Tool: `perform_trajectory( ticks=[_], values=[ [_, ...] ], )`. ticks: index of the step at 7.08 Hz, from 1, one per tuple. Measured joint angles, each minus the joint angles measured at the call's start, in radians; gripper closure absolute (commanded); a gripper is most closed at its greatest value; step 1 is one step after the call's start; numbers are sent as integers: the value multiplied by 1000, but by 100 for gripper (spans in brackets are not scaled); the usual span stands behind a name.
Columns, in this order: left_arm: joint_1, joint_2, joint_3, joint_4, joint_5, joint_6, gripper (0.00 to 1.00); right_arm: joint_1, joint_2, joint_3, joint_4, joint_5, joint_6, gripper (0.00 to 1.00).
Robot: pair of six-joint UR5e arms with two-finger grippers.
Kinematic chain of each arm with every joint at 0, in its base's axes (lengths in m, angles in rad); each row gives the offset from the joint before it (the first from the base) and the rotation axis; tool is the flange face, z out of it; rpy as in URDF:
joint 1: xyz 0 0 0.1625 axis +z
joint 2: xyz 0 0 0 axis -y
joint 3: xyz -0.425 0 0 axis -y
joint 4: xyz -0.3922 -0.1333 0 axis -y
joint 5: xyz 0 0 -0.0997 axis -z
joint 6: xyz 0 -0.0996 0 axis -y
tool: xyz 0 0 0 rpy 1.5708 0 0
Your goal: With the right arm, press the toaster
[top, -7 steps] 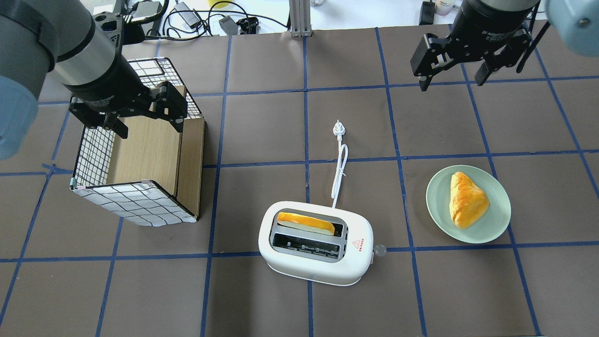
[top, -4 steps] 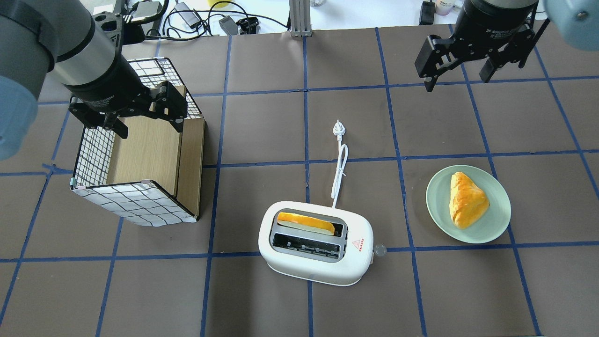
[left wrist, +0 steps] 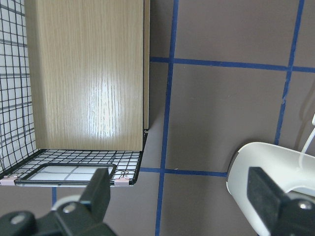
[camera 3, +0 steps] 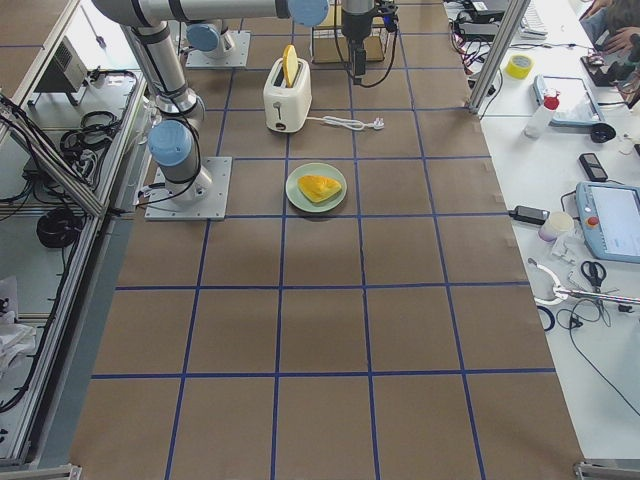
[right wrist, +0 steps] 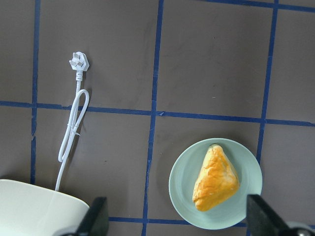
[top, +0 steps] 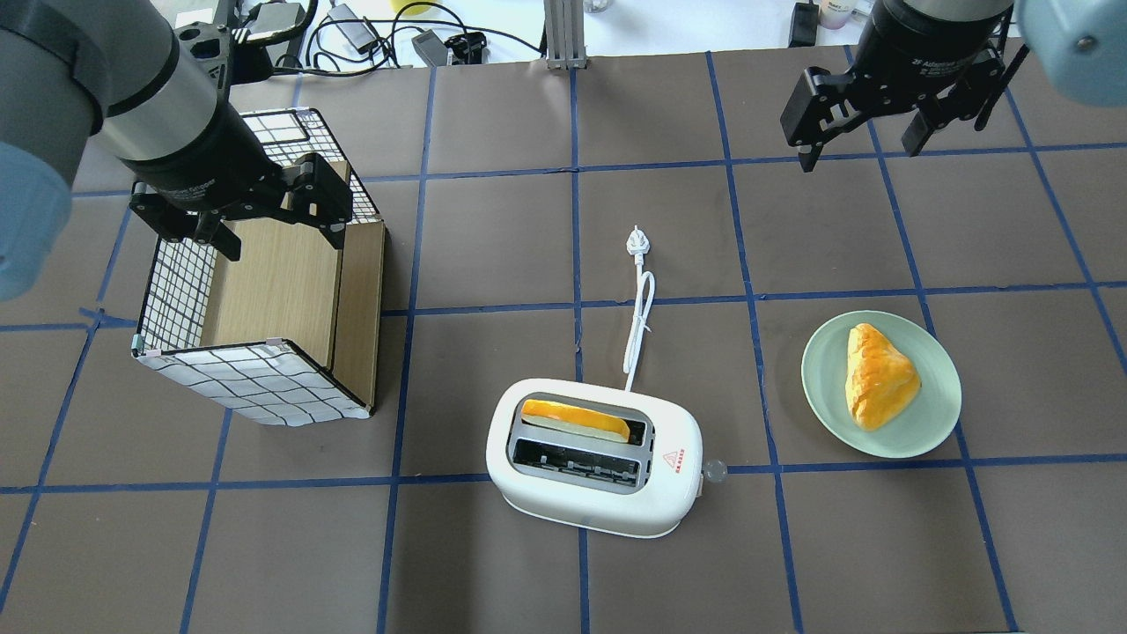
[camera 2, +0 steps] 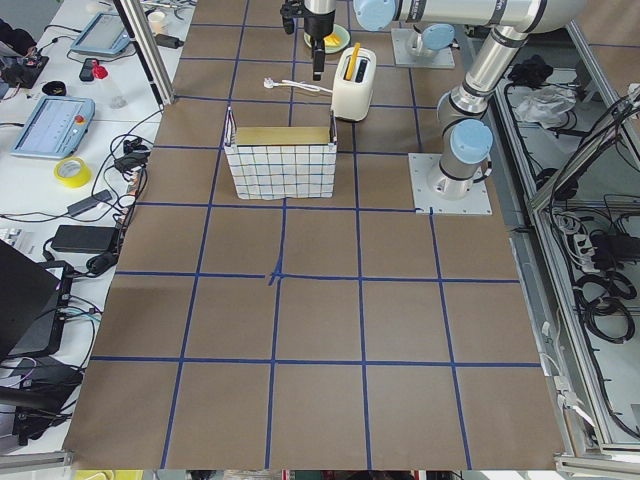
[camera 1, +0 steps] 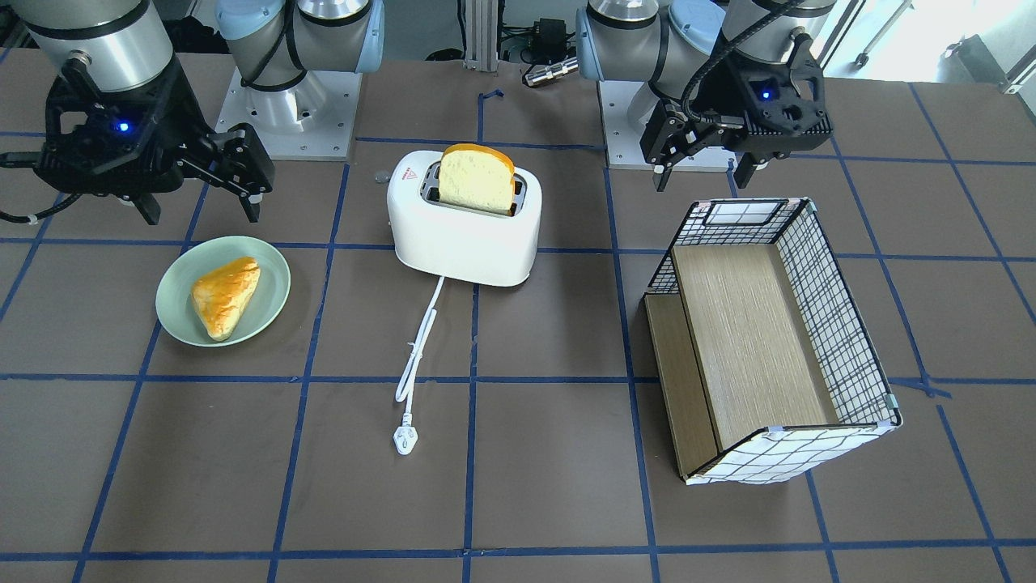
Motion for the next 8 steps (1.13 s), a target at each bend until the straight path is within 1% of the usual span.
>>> perform_trajectory(
  ticks=[2,8],
  values=[
    [0,0,0,0,0,0,0,-1,-5,15,-42,0,21,0],
    [0,0,0,0,0,0,0,0,-6,17,-50,3,24,0]
  ],
)
